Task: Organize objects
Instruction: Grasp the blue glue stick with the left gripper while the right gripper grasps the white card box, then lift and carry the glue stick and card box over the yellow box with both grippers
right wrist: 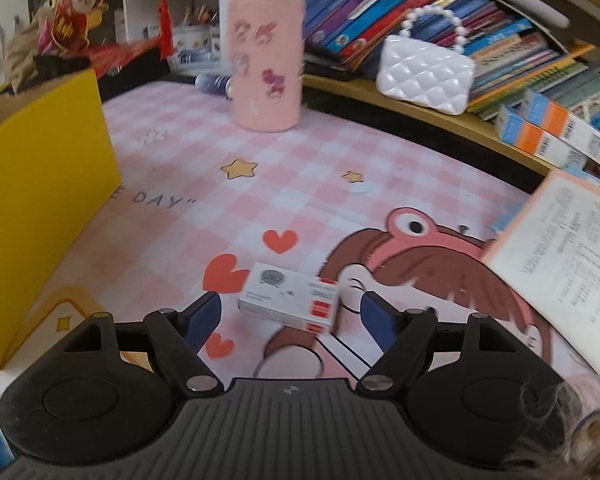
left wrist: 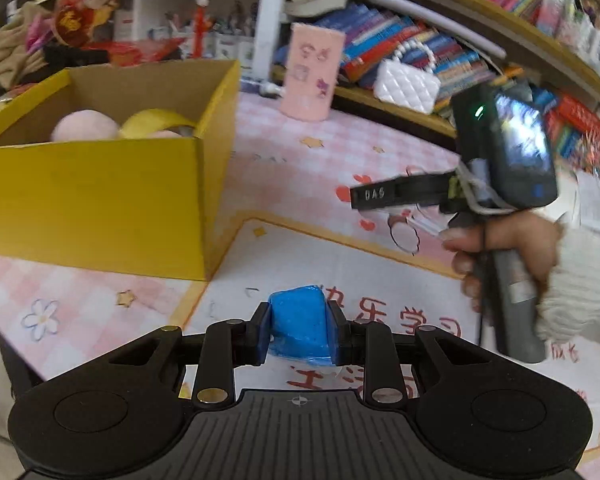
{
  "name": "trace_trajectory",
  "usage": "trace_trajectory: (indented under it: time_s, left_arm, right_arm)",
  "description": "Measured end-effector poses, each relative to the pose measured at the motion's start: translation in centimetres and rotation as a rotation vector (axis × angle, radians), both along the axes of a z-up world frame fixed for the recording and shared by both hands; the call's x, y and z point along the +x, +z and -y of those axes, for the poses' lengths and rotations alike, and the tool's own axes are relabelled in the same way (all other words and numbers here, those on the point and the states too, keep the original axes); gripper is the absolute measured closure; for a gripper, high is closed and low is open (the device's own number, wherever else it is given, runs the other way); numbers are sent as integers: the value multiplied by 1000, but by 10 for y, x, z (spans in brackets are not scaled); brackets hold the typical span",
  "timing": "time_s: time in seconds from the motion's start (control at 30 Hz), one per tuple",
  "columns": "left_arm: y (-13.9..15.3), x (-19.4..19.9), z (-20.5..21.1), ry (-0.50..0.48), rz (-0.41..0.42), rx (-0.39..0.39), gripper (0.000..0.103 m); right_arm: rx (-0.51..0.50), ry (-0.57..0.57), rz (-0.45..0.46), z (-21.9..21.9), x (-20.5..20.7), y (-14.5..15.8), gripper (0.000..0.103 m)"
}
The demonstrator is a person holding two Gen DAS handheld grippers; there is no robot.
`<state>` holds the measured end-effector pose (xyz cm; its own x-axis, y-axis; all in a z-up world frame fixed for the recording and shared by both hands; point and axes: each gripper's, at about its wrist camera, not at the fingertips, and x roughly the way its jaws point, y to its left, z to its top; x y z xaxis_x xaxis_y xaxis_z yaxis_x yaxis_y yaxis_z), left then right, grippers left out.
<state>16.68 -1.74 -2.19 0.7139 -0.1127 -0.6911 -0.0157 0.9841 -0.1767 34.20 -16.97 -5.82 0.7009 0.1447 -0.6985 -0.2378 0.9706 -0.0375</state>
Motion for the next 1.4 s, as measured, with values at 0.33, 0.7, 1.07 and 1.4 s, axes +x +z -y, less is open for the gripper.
trace_trajectory:
  time_s: [0.33,0.7,1.07,1.4]
  left_arm:
    - [17,-18,-27,70,66,-20,77]
    - [22,-35,-77,97,103,-115,77]
    - [34,-75,-137,60,143,-146,77]
    - [38,-125,-190,40,182,-94,77]
  right_arm:
    - [35,-29,-16,-2,5,-5,50]
    - [51,-65,-4,-5,-74,27,49]
    - [140,-66,-52,-66,-190,56,49]
    - [102,59,-24,-158,-261,63,49]
